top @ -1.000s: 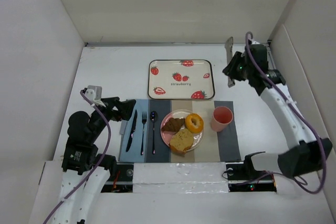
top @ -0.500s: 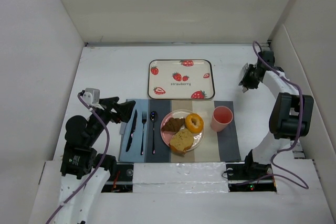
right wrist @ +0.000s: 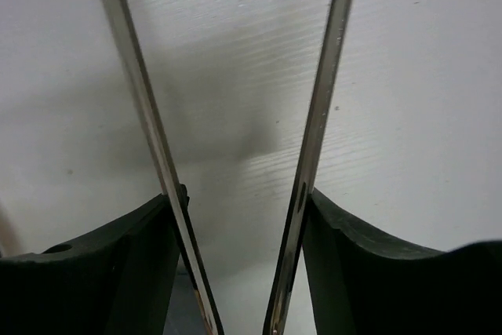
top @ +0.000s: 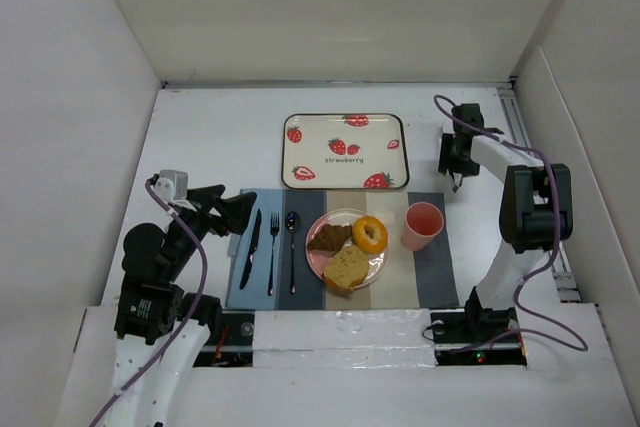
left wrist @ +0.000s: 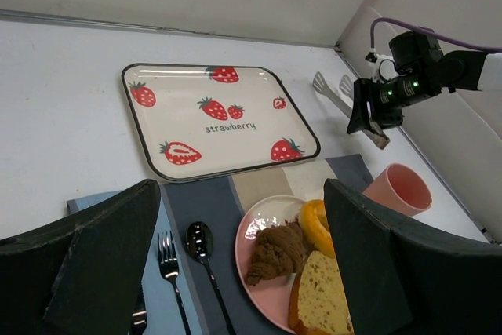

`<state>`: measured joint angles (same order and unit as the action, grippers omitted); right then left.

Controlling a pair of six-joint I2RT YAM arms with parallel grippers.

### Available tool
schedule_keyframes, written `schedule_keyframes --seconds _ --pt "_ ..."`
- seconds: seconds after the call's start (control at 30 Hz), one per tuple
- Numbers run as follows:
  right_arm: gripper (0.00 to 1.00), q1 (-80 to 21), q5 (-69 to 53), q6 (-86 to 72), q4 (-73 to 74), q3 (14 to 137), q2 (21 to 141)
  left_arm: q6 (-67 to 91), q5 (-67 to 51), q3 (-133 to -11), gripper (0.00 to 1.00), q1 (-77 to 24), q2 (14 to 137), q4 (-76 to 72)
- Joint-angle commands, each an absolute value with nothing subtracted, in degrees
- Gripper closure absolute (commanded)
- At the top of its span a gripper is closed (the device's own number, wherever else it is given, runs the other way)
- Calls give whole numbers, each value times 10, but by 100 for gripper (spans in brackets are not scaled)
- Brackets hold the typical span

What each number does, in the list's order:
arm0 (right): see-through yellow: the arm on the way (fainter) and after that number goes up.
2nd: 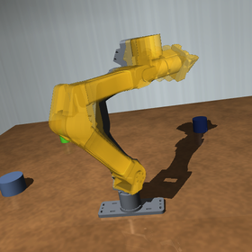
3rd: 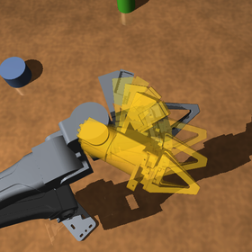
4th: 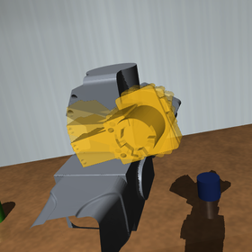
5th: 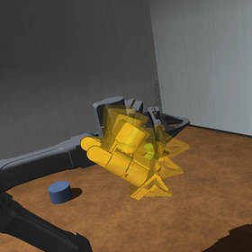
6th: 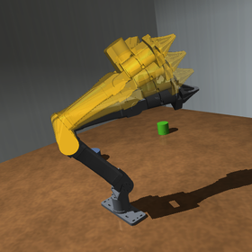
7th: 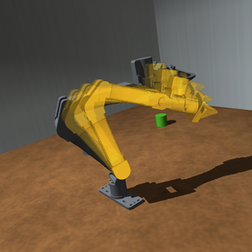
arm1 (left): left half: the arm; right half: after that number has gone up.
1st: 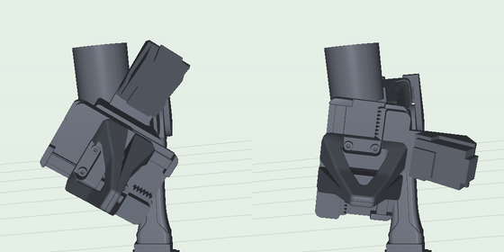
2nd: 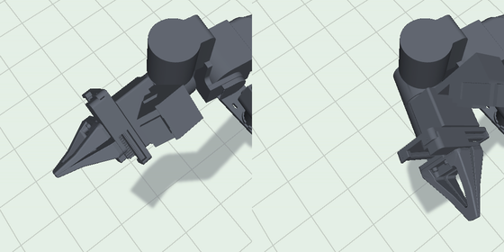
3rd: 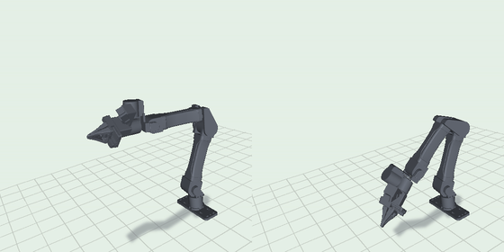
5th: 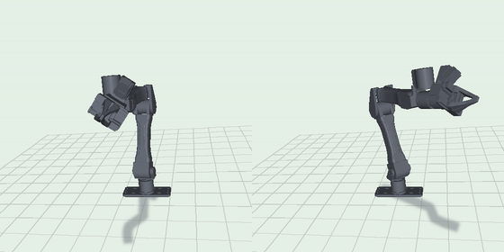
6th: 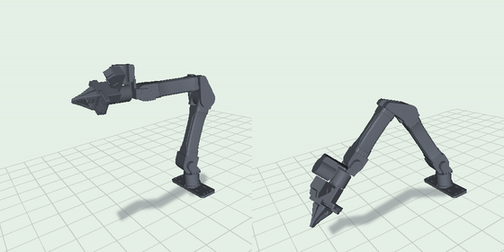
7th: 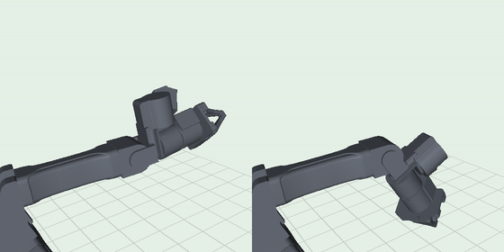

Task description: Place the bread

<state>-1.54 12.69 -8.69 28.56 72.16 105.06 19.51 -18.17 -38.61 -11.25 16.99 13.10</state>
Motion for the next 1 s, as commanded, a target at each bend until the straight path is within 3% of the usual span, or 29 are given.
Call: schedule_keyframes --seconds 0.0,0.3,0.43,0.53,0.57,0.63,0.77,0.97 --pt "36 -11 211 -69 264 750 1050 191 -180 -403 19 -116 168 110" --pt "11 -16 244 -89 269 814 1050 195 -176 -403 19 -116 179 112" --pt "4 -22 147 -172 246 841 978 196 -160 -404 19 -105 189 119" --pt "6 -58 -28 -243 144 787 844 197 -157 -405 18 -93 198 121" --pt "0 -71 -73 -256 64 725 807 198 -155 -405 17 -93 200 120" --pt "0 -128 -161 -281 -17 661 694 200 -152 -407 15 -88 206 120" --pt "0 -254 -93 -260 -47 557 513 202 -131 -409 13 -88 207 121" --pt "0 -322 -14 -279 -2 446 296 210 -116 -417 13 -88 200 108"
